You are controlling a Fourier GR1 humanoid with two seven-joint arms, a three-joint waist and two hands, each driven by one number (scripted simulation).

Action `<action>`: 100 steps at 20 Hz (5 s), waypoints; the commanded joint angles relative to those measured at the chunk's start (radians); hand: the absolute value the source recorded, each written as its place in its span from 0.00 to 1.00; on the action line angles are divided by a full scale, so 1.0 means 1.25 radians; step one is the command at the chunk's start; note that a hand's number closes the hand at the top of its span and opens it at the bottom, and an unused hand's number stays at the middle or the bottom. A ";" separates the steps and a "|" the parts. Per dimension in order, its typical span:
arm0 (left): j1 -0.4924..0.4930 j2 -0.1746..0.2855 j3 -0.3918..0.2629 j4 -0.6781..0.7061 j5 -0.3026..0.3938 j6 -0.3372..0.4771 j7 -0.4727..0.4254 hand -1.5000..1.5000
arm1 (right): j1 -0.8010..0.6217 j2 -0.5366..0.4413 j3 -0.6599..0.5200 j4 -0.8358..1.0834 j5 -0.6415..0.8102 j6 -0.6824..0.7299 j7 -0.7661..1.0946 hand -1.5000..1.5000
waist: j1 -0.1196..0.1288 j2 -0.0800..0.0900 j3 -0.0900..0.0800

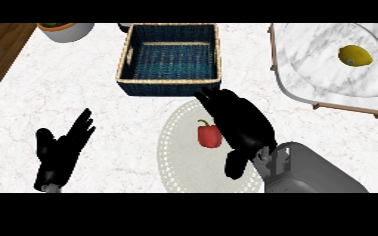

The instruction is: Pick the bell pepper from the placemat and place it in the basket

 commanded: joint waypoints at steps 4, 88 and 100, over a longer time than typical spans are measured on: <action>0.054 -0.021 -0.018 0.035 -0.017 0.006 0.030 0.50 | 0.020 0.035 -0.013 0.064 0.056 -0.036 -0.076 0.00 | 0.002 0.007 -0.011; -0.016 -0.036 0.002 0.037 -0.052 -0.042 0.095 0.50 | -0.870 0.303 -0.313 0.605 0.285 -0.544 0.559 1.00 | 0.058 0.009 -0.016; 0.039 -0.027 0.006 0.018 -0.051 -0.063 0.064 0.50 | -0.882 0.303 -0.335 0.810 0.209 -0.663 0.414 1.00 | 0.059 0.017 -0.015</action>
